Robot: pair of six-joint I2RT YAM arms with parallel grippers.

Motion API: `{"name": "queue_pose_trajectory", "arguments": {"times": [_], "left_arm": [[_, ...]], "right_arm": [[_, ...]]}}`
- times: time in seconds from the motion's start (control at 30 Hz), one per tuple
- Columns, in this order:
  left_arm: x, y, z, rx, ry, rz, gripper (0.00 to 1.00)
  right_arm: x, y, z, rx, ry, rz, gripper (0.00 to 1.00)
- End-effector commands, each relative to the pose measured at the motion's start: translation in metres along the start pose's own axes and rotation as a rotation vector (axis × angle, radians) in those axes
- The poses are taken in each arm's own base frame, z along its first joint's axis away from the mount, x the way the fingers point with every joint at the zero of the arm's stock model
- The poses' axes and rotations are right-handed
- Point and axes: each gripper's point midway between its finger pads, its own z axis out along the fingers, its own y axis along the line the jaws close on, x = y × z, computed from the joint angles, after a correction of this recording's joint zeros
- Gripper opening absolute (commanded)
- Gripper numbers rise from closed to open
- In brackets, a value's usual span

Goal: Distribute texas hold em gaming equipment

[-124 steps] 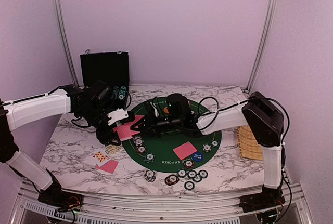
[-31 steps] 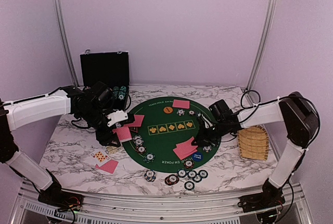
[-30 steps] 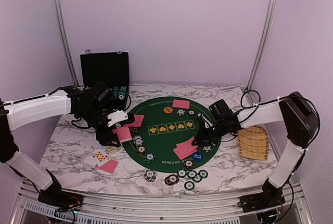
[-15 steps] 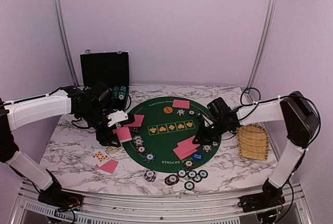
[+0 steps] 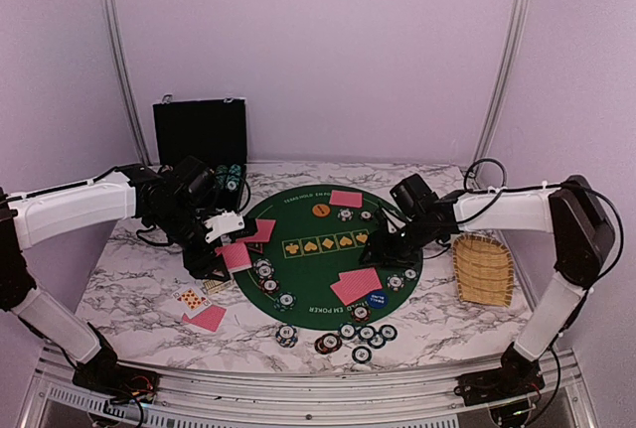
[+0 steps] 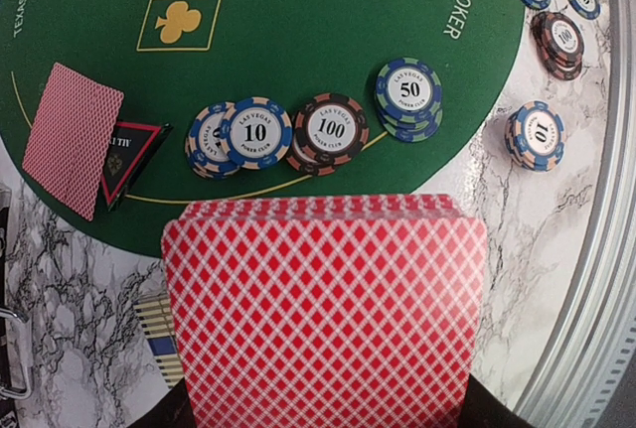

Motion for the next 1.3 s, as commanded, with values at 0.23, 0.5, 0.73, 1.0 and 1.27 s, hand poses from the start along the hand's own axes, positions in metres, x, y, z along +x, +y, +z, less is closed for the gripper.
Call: {"name": "queue_pose_trajectory", "arguments": {"times": [0.23, 0.5, 0.73, 1.0, 1.27], "left_arm": [[-0.011, -0.002, -0.011, 0.014, -0.038, 0.005, 0.00], [-0.013, -0.004, -0.015, 0.013, -0.052, 0.000, 0.00], [-0.014, -0.003, -0.016, 0.008, -0.054, 0.002, 0.00], [-0.017, -0.002, -0.017, 0.010, -0.061, -0.004, 0.00], [-0.019, -0.001, -0.018, 0.008, -0.064, 0.000, 0.00]], "right_arm": [[-0.058, 0.059, -0.060, -0.065, -0.238, -0.037, 0.99], [-0.056, 0.169, -0.067, -0.584, -0.218, -0.043, 0.99], [-0.021, 0.228, -0.028, -0.785, -0.056, -0.009, 0.96], [0.004, 0.264, 0.006, -0.865, 0.051, -0.008, 0.92], [0.008, 0.281, 0.018, -0.908, 0.086, -0.009, 0.90]]}}
